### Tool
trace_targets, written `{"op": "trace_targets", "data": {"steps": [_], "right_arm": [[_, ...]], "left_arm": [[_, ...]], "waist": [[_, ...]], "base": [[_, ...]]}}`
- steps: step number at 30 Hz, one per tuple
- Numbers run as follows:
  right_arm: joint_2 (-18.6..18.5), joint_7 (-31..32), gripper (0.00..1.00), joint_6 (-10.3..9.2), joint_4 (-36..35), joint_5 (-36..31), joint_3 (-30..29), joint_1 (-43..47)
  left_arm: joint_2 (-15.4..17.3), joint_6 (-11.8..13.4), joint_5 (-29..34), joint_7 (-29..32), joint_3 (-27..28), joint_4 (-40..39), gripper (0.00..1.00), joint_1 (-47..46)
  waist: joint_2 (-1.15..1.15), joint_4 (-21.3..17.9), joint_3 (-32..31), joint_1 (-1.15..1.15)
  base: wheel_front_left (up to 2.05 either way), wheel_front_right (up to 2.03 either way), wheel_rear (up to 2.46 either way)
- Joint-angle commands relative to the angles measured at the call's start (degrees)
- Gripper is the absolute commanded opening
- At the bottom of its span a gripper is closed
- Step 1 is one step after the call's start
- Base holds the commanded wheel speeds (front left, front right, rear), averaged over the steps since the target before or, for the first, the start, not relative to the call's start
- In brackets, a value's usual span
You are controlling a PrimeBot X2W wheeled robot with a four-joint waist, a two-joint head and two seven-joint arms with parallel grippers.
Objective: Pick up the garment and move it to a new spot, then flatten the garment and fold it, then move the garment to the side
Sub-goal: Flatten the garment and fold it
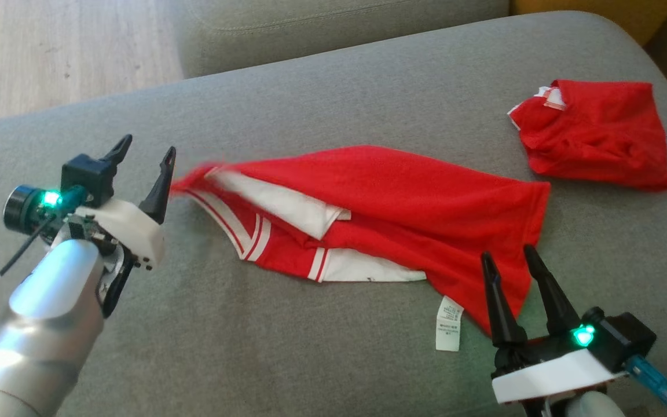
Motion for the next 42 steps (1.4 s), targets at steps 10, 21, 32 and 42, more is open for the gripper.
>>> {"op": "trace_targets", "data": {"steps": [10,21,32,42], "right_arm": [[-0.58,-0.63,1.00,-0.05,-2.24,-0.27,0.99,-1.37],[-1.03,-0.63,1.00,-0.05,-2.42,-0.17,2.12,-3.35],[-2.02,-0.63,1.00,-0.05,-2.51,-0.15,2.10,-3.57],[-2.38,-0.63,1.00,-0.05,-2.31,-0.25,1.95,-2.66]], "left_arm": [[0.47,6.03,5.03,-4.26,-0.37,-11.46,1.00,2.66],[-5.55,6.89,4.45,4.00,-5.08,-14.15,1.00,4.76],[-7.24,5.46,3.06,9.10,-5.98,-6.36,1.00,2.21],[-8.09,4.11,3.93,2.66,-7.62,-6.82,0.00,4.79]], "waist": [[0.00,1.00,0.76,-0.01],[0.00,-0.22,4.24,-0.01],[0.00,-0.71,5.26,-0.01],[0.00,1.16,3.61,-0.01]], "base": [[0.00,0.00,0.00],[0.00,0.00,0.00],[0.00,0.00,0.00],[0.00,0.00,0.00]]}}
